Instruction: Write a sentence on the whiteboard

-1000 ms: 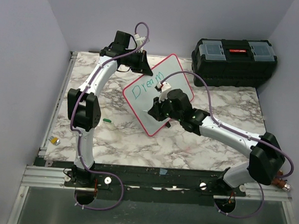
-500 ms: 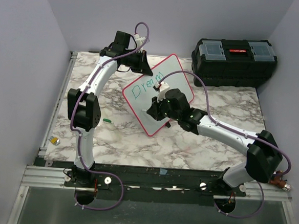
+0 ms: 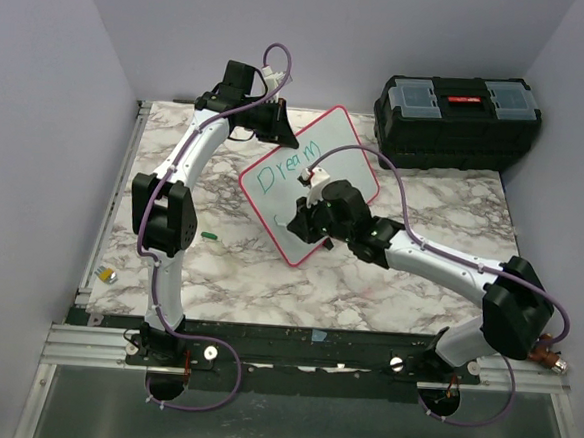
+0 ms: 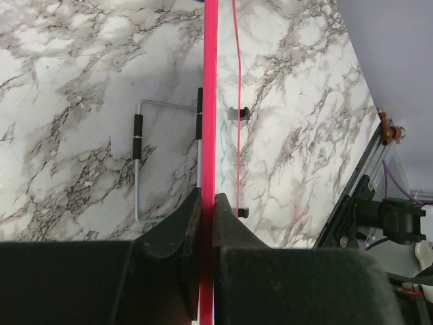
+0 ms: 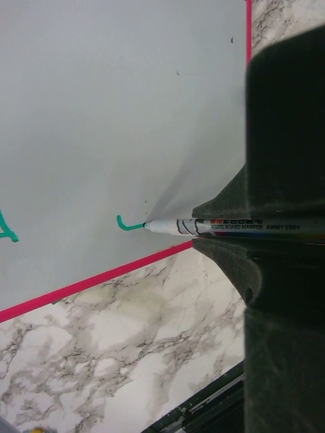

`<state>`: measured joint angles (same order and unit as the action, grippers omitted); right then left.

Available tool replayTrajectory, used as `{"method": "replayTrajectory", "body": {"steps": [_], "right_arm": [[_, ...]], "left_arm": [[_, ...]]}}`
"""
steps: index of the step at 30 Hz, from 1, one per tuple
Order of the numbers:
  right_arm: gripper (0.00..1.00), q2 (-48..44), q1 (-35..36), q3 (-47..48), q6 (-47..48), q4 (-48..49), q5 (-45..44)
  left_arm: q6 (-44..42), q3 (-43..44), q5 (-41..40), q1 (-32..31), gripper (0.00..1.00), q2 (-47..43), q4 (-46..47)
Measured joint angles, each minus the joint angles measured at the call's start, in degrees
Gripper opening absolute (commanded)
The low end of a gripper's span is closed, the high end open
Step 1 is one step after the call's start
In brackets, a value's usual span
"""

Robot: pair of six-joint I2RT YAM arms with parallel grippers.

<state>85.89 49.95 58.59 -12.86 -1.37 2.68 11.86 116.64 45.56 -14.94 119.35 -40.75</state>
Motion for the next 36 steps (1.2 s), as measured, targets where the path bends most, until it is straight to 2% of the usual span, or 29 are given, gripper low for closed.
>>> {"method": "replayTrajectory", "body": {"steps": [7,18,36], "right_arm": [[0.01,-0.6,0.3,-1.7,-0.2,-0.1,-0.1],[0.01,-1.2,0.4,-1.4,-0.2,-1.9,-5.9],[0.01,-3.5,0.4,-0.3,-0.7,-1.2,-8.0]], "left_arm": [[0.0,0.0,0.0,0.0,0.0,0.0,0.1],[0.0,0.0,0.0,0.0,0.0,0.0,0.1],[0.0,0.0,0.0,0.0,0.0,0.0,0.0]]}}
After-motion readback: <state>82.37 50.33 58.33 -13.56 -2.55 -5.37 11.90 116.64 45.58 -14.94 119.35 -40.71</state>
